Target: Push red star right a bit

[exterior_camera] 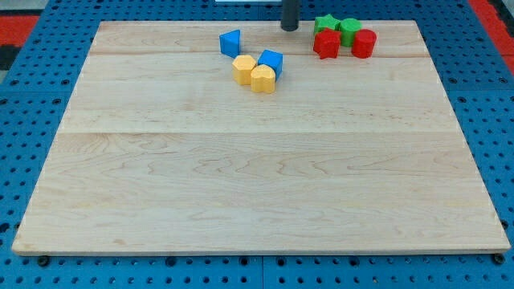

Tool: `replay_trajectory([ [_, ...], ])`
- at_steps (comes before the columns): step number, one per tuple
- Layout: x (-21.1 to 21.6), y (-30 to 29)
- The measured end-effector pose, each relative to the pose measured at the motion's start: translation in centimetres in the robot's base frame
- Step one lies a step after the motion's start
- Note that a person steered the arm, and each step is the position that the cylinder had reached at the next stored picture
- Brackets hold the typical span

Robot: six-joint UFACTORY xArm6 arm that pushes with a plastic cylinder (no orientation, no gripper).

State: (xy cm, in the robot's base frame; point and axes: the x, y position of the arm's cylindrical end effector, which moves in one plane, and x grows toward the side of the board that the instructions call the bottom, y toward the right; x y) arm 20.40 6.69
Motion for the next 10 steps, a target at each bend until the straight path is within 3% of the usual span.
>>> replay_trajectory([
  [2,0.0,3.6],
  [6,4.1,1.5],
  [10,4.2,2.3],
])
